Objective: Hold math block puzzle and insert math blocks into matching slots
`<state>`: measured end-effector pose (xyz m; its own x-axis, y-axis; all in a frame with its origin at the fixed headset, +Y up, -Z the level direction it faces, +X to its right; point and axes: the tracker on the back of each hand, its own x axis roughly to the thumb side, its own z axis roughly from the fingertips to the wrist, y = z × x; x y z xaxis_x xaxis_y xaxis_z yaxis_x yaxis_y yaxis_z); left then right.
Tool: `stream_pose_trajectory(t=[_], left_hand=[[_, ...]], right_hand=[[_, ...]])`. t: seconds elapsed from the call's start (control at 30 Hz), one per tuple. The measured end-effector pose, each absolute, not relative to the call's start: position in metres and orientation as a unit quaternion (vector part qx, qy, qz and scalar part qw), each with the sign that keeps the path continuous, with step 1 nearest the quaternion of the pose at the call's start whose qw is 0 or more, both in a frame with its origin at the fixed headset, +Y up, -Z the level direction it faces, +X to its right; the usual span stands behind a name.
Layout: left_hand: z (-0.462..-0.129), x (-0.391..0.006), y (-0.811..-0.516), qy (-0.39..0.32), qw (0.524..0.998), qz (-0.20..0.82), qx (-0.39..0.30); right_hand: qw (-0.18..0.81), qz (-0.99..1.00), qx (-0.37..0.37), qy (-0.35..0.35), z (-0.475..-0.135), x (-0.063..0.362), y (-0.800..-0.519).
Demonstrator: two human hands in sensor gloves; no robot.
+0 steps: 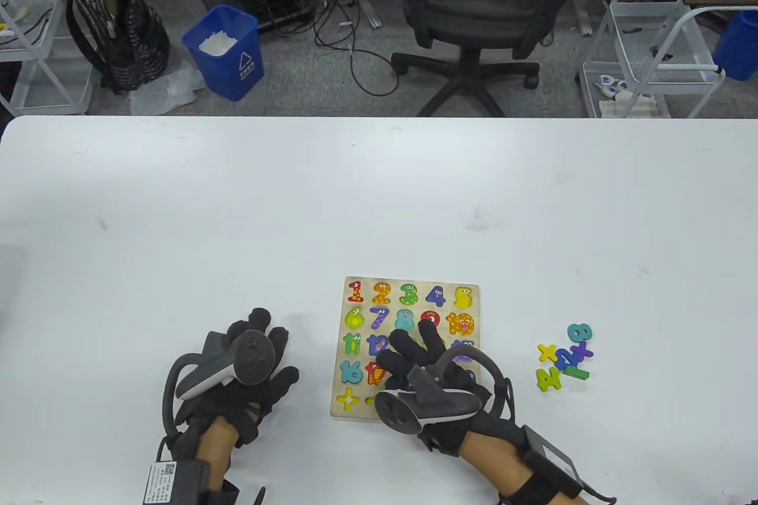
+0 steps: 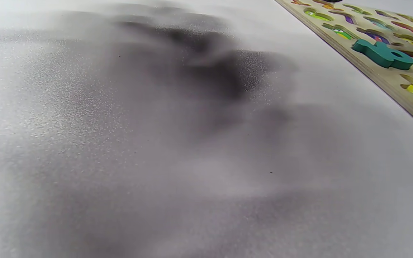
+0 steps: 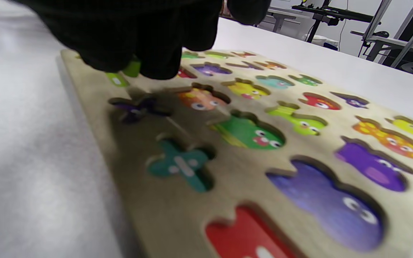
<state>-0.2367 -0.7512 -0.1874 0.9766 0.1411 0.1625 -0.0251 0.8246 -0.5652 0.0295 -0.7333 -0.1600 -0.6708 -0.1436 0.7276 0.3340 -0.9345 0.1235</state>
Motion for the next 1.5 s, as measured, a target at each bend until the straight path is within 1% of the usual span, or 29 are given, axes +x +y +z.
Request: stream_pose_trajectory(t=[0.13,0.63,0.7,0.83,1.07,1.2,1.37,1.5], left_hand=[[-0.188,-0.238,-0.752,-0.096,0.949,0.044,-0.295],[-0.188,-0.239,-0.753,-0.093,0.949,0.046,-0.299],[-0.188,-0.238,-0.753,-0.093,0.948,0.045,-0.300],[-0.188,-0.238,-0.752,-0.096,0.949,0.043,-0.297],[-0.188,-0.237,-0.753,-0.097,0.948,0.046,-0.300],[-0.188,-0.238,-0.753,-0.096,0.948,0.049,-0.300],[-0.188,-0.238,-0.752,-0.093,0.950,0.034,-0.296],[-0.189,-0.239,-0.752,-0.095,0.950,0.041,-0.293]], right_hand=[[0.150,-0.902,-0.385,-0.121,-0.161,0.017,-0.738],[0.165,-0.897,-0.396,-0.108,-0.160,0.009,-0.742],[0.165,-0.899,-0.387,-0.123,-0.162,0.008,-0.743],[0.164,-0.899,-0.385,-0.128,-0.164,0.007,-0.743],[0.165,-0.902,-0.376,-0.131,-0.164,0.010,-0.744],[0.122,-0.904,-0.365,-0.188,-0.169,0.016,-0.746],[0.122,-0.903,-0.370,-0.181,-0.169,0.023,-0.742],[0.105,-0.915,-0.348,-0.175,-0.172,0.033,-0.733]])
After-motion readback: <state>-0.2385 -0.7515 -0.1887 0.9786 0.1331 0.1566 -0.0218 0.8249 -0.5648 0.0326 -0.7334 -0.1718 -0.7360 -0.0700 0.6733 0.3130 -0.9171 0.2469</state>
